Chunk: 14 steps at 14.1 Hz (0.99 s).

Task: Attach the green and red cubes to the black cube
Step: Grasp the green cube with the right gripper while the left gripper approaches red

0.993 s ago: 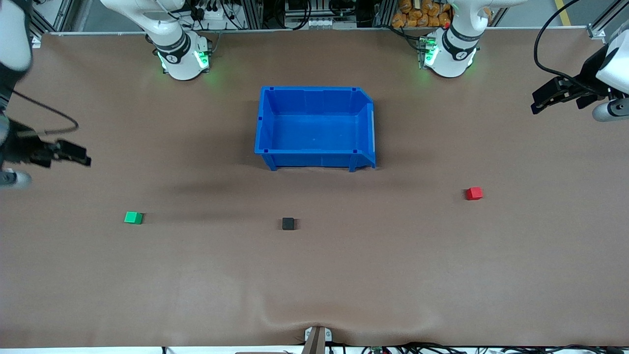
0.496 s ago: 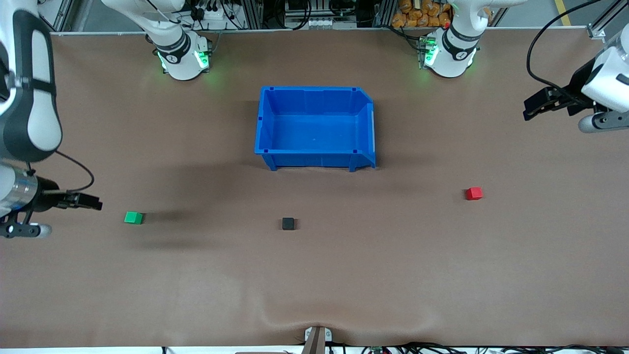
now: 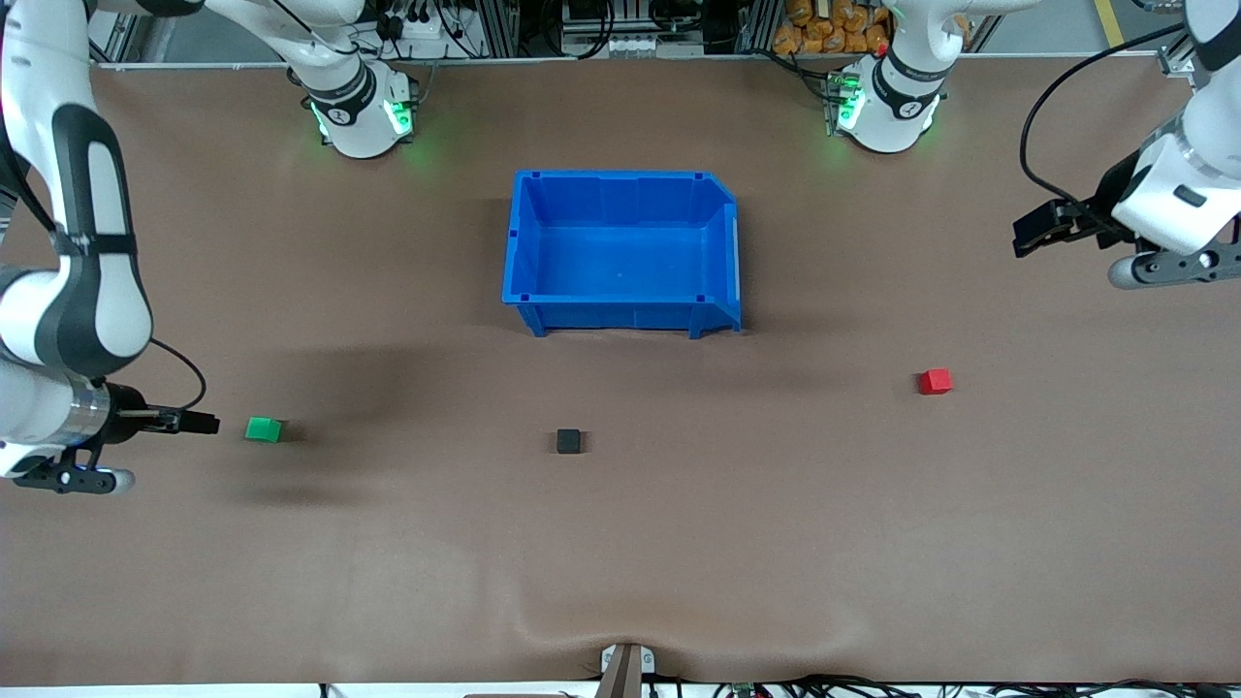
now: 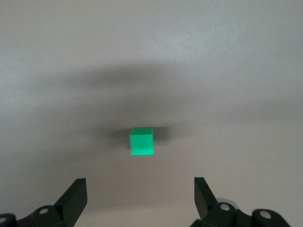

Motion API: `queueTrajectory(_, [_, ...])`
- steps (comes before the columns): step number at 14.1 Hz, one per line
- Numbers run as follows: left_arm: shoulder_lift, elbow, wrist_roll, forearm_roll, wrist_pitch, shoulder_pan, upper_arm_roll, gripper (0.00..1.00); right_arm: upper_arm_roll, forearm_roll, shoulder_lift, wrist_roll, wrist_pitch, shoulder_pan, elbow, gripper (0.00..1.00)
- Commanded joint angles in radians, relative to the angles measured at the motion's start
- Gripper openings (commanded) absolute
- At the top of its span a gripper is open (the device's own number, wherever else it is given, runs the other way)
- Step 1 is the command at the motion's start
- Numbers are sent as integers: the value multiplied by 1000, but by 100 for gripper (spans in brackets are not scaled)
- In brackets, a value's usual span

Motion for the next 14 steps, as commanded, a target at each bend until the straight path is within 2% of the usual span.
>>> queueTrajectory(1, [-15,-109,8,20,131,-3,-2,100,22,1,46,-13,41,-28,6,100])
queueTrajectory(4, [8,-181,9,20,258,2,-1,100,23,1,54,-120,85,-22,-59,100])
queueTrajectory(8, [98,-183,6,20,337,19,-1,100,23,1,54,-120,226,7,-164,100])
queueTrajectory(11, [189,-174,6,18,404,46,-1,100,25,1,63,-120,282,0,-240,100])
queueTrajectory(14, [281,-171,8,20,481,66,-1,100,25,1,77,-123,308,-5,-243,100])
